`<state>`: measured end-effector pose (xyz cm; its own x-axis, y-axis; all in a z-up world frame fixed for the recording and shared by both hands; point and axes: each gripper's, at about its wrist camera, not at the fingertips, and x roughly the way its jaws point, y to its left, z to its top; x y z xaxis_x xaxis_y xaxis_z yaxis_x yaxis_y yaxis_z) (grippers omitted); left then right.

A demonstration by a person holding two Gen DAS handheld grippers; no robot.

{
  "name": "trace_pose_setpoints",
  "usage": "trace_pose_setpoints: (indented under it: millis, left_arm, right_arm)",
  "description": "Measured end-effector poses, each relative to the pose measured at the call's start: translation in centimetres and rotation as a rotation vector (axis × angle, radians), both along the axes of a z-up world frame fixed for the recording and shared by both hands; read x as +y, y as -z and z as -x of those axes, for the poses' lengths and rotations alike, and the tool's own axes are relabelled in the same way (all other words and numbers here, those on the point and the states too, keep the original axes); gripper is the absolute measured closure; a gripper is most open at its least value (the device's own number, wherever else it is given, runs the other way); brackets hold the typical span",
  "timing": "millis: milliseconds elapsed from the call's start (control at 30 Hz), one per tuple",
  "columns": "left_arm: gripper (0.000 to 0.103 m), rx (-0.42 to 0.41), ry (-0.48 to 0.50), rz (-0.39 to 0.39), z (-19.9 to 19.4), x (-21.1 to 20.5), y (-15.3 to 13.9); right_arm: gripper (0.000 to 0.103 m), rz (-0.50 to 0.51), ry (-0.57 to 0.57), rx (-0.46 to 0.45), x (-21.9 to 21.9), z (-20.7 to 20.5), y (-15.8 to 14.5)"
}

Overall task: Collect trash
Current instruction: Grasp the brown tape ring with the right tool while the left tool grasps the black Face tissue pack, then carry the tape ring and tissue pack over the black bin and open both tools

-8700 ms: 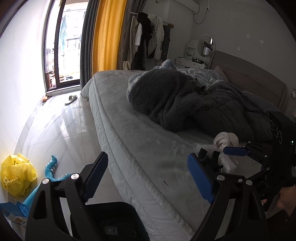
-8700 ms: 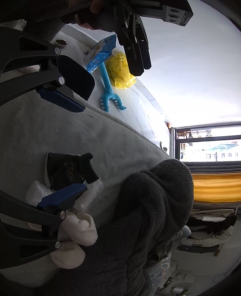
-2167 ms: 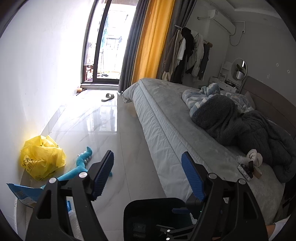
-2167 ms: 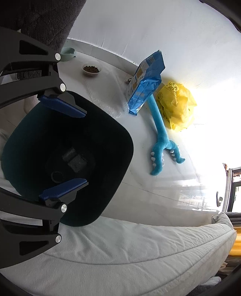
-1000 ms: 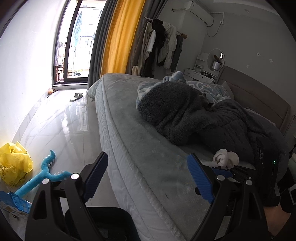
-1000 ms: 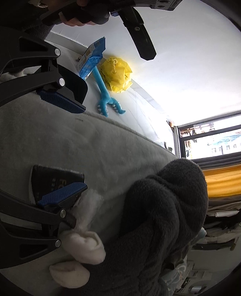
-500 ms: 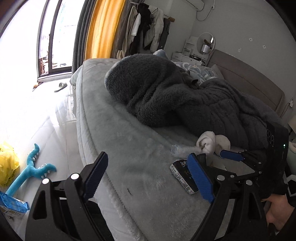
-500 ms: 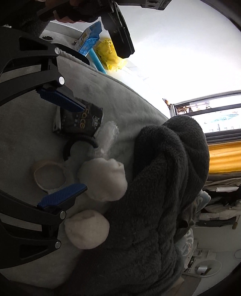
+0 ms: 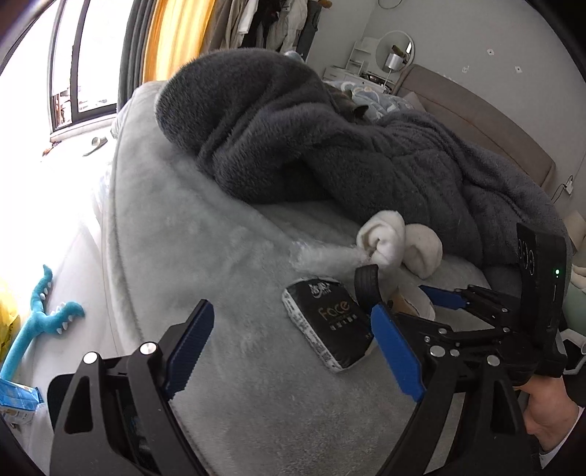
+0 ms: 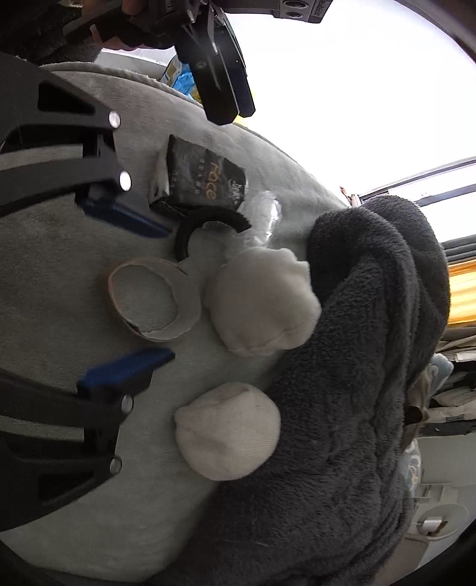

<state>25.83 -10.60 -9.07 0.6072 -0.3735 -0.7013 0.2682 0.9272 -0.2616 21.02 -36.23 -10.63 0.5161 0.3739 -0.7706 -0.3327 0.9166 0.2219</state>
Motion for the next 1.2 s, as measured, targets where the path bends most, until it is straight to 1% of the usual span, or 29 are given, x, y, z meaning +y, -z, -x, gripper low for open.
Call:
trace_pose_setpoints:
  millis: [100,267,433,533,700,900,1000,1100,1167,1200]
  left_arm:
    - [0.014,0.029,0.016,0.008,-0.2,-0.8,0.7]
    - [0.014,0.066,0.040,0.007,-0.3,-2.2,1.7]
    - [0.014,0.069,0.057,-0.018,-0.2,-3.8,2.2]
    - [0.014,0.074,0.062,-0.042,-0.4,-4.7,2.7]
    - [0.013,0.069,0.051,-0.107,-0.7,-5.9,3.3]
    - [0.015,0.066,0.031,-0.153,-1.3,-6.5,4.0]
    - [0.017,0.069,0.023,-0.173,-1.7,-6.8,4.3]
    - [0.022,0.071,0.013,-0.178,-1.9,-6.6,4.3]
    - [0.029,0.071,0.013,-0.190,-2.0,-6.5,4.3]
    - [0.032,0.070,0.017,-0.199,-1.9,-6.6,4.3]
  right_arm:
    - [0.059,0.003,-0.008,0.007,-0.3,0.2,0.1]
    - [0.060,-0.027,-0.003,-0.012,-1.6,0.8,-0.4]
    - [0.060,-0.049,0.008,-0.031,-3.3,1.3,-0.8]
    - [0.060,-0.057,0.015,-0.038,-3.9,1.5,-0.9]
    - [0.060,-0.065,0.027,-0.043,-4.6,2.0,-1.1]
    - [0.060,-0.071,0.035,-0.044,-5.2,2.2,-1.2]
    - [0.060,-0.073,0.033,-0.046,-5.3,2.2,-1.3]
    - [0.060,-0.073,0.031,-0.046,-5.3,2.1,-1.3]
    - [0.060,-0.071,0.032,-0.047,-5.2,2.1,-1.5]
    - [0.060,-0.071,0.032,-0.049,-5.1,2.1,-1.6]
